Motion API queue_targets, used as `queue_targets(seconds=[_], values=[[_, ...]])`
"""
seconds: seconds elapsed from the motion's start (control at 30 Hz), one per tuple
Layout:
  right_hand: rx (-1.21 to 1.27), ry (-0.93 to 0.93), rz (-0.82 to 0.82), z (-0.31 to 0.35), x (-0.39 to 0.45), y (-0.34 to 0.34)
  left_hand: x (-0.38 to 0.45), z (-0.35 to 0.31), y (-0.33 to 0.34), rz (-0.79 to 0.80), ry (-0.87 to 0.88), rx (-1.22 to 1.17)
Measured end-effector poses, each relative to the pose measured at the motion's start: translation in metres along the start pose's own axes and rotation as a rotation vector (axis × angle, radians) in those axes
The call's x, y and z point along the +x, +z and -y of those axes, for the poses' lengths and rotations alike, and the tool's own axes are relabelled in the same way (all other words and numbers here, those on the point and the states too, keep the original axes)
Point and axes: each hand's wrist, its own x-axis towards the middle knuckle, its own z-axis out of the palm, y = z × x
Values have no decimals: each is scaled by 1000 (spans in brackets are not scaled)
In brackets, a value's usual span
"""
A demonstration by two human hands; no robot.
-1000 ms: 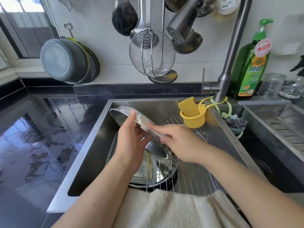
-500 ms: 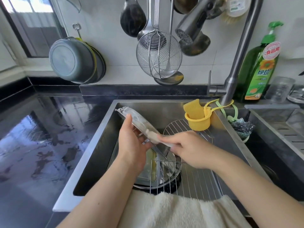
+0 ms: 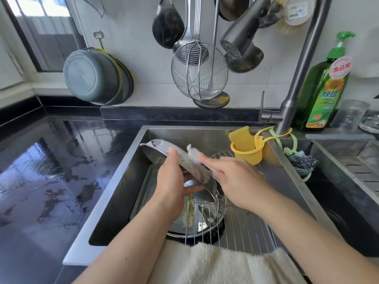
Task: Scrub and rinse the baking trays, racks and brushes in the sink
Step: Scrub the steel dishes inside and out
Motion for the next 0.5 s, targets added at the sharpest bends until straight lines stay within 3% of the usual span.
queue_targets(seconds=[0.17, 0.33, 0.5], values=[[110, -109, 17, 11, -3, 13, -1, 2, -3, 34, 33, -12], [59, 91, 49, -14, -4, 7, -1, -3, -7, 35, 35, -127], [210, -38, 77, 10, -9, 17, 4, -7, -14, 64, 87, -345]])
